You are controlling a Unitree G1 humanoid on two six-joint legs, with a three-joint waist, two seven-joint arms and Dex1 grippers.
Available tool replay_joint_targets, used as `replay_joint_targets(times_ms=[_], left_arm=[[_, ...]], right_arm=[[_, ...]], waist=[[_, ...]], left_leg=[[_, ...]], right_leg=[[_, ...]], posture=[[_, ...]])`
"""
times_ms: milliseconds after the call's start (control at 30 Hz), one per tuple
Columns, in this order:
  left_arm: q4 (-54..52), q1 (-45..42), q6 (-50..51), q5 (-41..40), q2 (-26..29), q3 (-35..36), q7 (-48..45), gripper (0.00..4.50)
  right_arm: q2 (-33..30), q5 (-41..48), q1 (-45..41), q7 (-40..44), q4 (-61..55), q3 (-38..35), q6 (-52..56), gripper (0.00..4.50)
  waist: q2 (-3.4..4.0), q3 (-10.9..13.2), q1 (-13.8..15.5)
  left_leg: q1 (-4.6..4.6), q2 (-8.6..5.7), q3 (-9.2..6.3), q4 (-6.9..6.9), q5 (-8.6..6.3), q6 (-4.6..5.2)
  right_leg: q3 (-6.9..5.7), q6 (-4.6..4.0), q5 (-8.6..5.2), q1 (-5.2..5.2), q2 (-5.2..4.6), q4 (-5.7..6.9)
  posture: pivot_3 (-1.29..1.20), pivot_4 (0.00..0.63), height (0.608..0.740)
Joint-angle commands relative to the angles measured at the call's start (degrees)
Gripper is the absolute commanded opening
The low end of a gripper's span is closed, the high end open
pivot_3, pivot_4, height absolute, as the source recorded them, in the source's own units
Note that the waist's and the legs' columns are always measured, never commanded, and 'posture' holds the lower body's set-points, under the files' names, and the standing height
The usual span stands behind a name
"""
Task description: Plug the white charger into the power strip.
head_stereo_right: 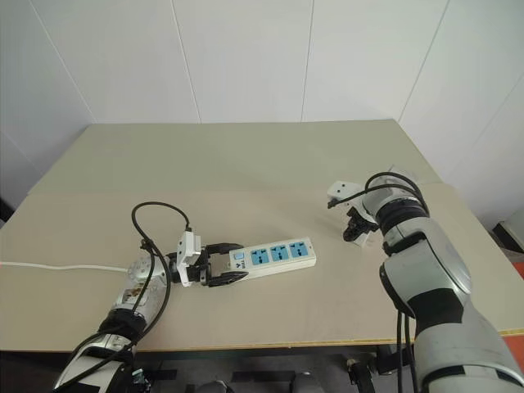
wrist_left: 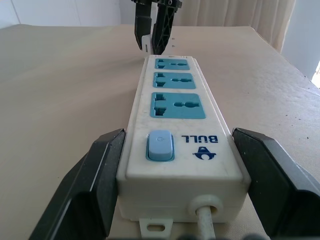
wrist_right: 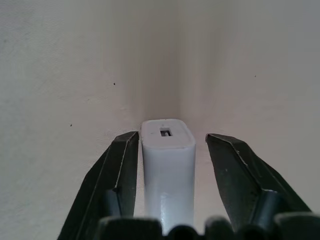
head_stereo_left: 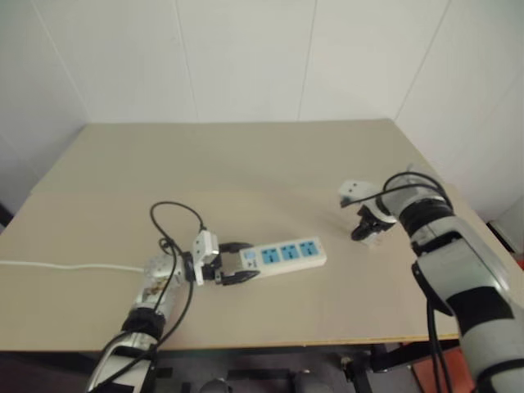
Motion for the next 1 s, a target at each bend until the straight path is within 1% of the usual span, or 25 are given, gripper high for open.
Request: replay_joint_targets(times_ms=[33,67,267,400,500,533,567,600,667,733,800,900,1000], left_arm=[[-0.4,1.3,-0.4,1.5,-0.4,-1.9,-0.5,3.21],[-0.4,1.3,-0.5,1.6,-0.4,-2.0,-0.5,3.21],[0.1,0.6,0.5,1.0,-0.4,-2.0,-1.5,3.21],[0.8,0.1,0.4,1.5,0.0,-1.9,-1.6,3.21],[1.1,-0.3,0.8,1.2,0.7,-1.5,-2.1,3.21],[1.2,-0.4,0.9,1.1,0.9,-1.4,-2.3,3.21],[1.3,-0.4,0.8,1.0,1.0,-1.3,-2.6,3.21],[1.3,-0.5,0.4,1.0,1.2,-1.2,-2.7,3.21],[1.3,-0.5,0.2,0.8,1.5,-1.1,-3.0,3.21],[0.8,-0.4,0.1,0.3,2.1,-1.1,-4.6,3.21],[0.8,-0.4,0.4,-0.1,2.4,-1.0,-5.3,3.21],[1.2,-0.3,0.7,-0.9,2.4,-0.7,-6.8,3.21],[1.4,-0.1,0.8,-1.4,2.4,-0.4,-7.8,3.21]], right_arm=[[-0.2,-0.8,-2.3,-0.7,0.3,-1.5,-0.6,1.37],[-0.1,-0.9,-2.5,-0.4,0.2,-1.4,-0.6,1.13],[-0.9,-2.2,-2.4,2.0,-2.9,-0.8,-0.5,1.13],[-3.4,-0.2,-1.8,4.2,-10.6,-3.8,-1.3,1.13],[-5.8,8.5,0.7,3.8,-20.2,-14.2,-3.7,1.13],[-6.3,11.8,1.5,4.8,-22.2,-17.6,-2.1,1.13],[-6.8,15.3,3.7,5.5,-25.0,-21.2,-2.0,1.13],[-7.1,19.0,7.1,5.7,-28.4,-24.9,-4.5,1.13],[-7.8,24.1,14.0,6.9,-35.3,-29.6,-8.6,1.13],[-5.7,30.0,21.2,6.3,-41.9,-34.9,-15.4,1.13],[-2.8,35.5,25.4,6.9,-45.2,-38.0,-18.9,1.13],[0.6,38.8,28.1,8.3,-45.7,-37.6,-22.3,1.13],[4.4,40.3,29.2,8.0,-44.3,-36.0,-24.6,1.13]], waist=[[0.00,0.0,0.0],[0.00,0.0,0.0],[0.01,0.0,0.0],[0.12,0.1,0.0],[0.14,0.1,0.1],[0.14,0.1,0.1],[0.14,0.1,0.1],[0.11,0.0,0.2],[0.06,0.0,0.4],[0.05,0.0,0.3],[0.05,0.0,-0.1],[0.13,0.1,-1.1],[0.13,0.1,-1.4]], left_leg=[[0.00,0.00,0.00,0.00,0.00,0.00],[0.00,0.00,0.00,0.00,0.00,0.00],[0.00,0.00,0.00,0.00,0.00,0.00],[-0.01,0.00,0.00,0.00,0.00,0.00],[-0.05,0.00,-0.02,-0.01,0.00,0.00],[-0.04,0.00,-0.02,-0.01,0.00,0.00],[-0.04,0.00,-0.03,-0.02,0.00,0.00],[-0.04,0.00,-0.03,-0.04,0.00,0.00],[0.00,0.03,-0.15,-0.04,-0.01,0.01],[0.00,0.03,-0.17,-0.01,-0.01,0.01],[0.01,0.01,-0.11,0.02,0.00,0.00],[0.19,0.02,0.02,-0.02,0.00,0.00],[0.33,0.04,0.01,-0.03,0.00,0.01]], right_leg=[[0.00,0.00,0.00,0.00,0.00,0.00],[0.00,0.00,0.00,0.00,0.00,0.00],[0.00,0.00,0.00,0.00,0.00,0.00],[0.00,0.00,0.00,-0.01,0.00,0.01],[-0.01,0.00,0.00,-0.02,0.00,0.00],[-0.01,0.00,0.00,-0.01,0.00,0.00],[-0.02,0.01,0.00,0.00,0.00,0.00],[-0.01,0.00,0.00,0.00,0.00,0.00],[-0.15,0.00,0.00,0.15,0.01,-0.05],[-0.18,0.01,0.00,0.23,0.00,-0.09],[-0.09,0.01,0.00,0.15,-0.01,-0.05],[0.12,0.00,0.00,0.10,0.03,-0.03],[0.12,0.00,-0.01,0.21,0.08,-0.01]], posture=[[0.00,0.150,0.740],[0.00,0.150,0.740],[0.00,0.150,0.740],[0.00,0.150,0.740],[0.00,0.150,0.740],[0.00,0.150,0.740],[0.00,0.150,0.740],[0.00,0.150,0.740],[0.00,0.150,0.740],[0.00,0.150,0.740],[0.00,0.150,0.740],[0.00,0.150,0.740],[0.00,0.150,0.740]])
